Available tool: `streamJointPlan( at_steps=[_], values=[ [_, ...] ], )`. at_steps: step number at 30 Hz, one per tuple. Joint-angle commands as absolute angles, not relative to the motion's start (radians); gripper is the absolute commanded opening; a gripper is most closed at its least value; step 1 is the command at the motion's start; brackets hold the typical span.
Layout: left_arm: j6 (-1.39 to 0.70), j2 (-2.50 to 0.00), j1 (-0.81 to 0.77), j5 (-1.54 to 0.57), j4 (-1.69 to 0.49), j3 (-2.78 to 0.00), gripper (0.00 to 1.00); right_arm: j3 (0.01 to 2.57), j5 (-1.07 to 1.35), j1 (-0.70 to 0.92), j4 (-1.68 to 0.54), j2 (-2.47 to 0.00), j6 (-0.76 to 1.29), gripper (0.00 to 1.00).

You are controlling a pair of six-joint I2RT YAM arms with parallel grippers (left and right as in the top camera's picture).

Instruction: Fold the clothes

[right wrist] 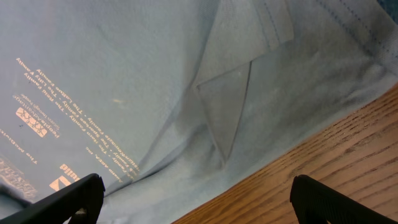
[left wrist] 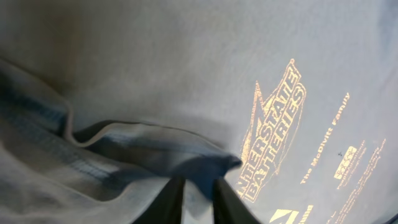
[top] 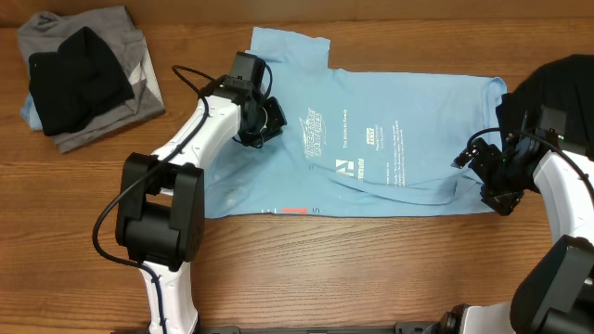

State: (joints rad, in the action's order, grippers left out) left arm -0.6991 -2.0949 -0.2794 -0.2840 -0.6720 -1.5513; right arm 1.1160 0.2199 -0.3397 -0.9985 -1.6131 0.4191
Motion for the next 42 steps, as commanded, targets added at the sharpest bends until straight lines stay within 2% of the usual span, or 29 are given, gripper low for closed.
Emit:
streamJointPlan(
  at_steps=[1,2,4,5,7,10,12,14,15,21,25,27,29,31,42],
  values=[
    [-0.645,-2.106,-0.291,-0.282,-0.636,-1.573,0.34,1.111,0.21,-0.336,-0.997,-1.601,0.418,1.0],
    [-0.627,-2.106,-0.292,-0.285,-0.621,-1.573,0.39,1.111,0.211,-0.336,-0.997,-1.601,0.418,1.0],
    [-0.577,-2.106,-0.294,-0.306,-0.584,-1.573,0.64,1.111,0.211,-0.336,-0.999,-1.601,0.418,1.0],
    [-0.553,-2.106,-0.294,-0.319,-0.575,-1.573,0.72,1.111,0.211,-0.336,-1.001,-1.601,0.418,1.0],
    [-0.529,-2.1,-0.29,-0.362,-0.596,-1.574,0.75,1.111,0.211,-0.336,-1.011,-1.601,0.418,1.0],
    [-0.527,-2.08,-0.274,-0.375,-0.673,-1.576,0.73,1.111,0.211,-0.336,-1.032,-1.601,0.417,1.0],
    [-0.518,-2.051,-0.255,-0.375,-0.734,-1.576,0.65,1.111,0.211,-0.336,-1.04,-1.601,0.415,1.0],
    [-0.492,-2.009,-0.231,-0.375,-0.801,-1.576,0.52,1.111,0.212,-0.336,-1.053,-1.601,0.414,1.0],
    [-0.465,-1.981,-0.219,-0.374,-0.849,-1.576,0.49,1.111,0.216,-0.336,-1.063,-1.601,0.414,1.0],
    [-0.448,-1.95,-0.205,-0.253,-1.09,-1.573,0.5,1.111,0.22,-0.335,-1.107,-1.601,0.414,1.0],
    [-0.422,-1.983,-0.213,-0.221,-1.14,-1.558,0.52,1.111,0.23,-0.334,-1.082,-1.601,0.414,1.0],
    [-0.422,-2.007,-0.216,-0.215,-1.135,-1.55,0.52,1.111,0.239,-0.33,-1.063,-1.601,0.414,0.93],
    [-0.422,-2.043,-0.216,-0.21,-1.125,-1.545,0.52,1.111,0.239,-0.323,-1.033,-1.601,0.415,0.74],
    [-0.422,-2.081,-0.216,-0.21,-1.125,-1.544,0.52,1.111,0.242,-0.317,-1.021,-1.601,0.419,0.67],
    [-0.421,-2.183,-0.218,-0.2,-1.117,-1.544,0.51,1.097,0.192,-0.281,-0.969,-1.694,0.479,0.69]
  ],
)
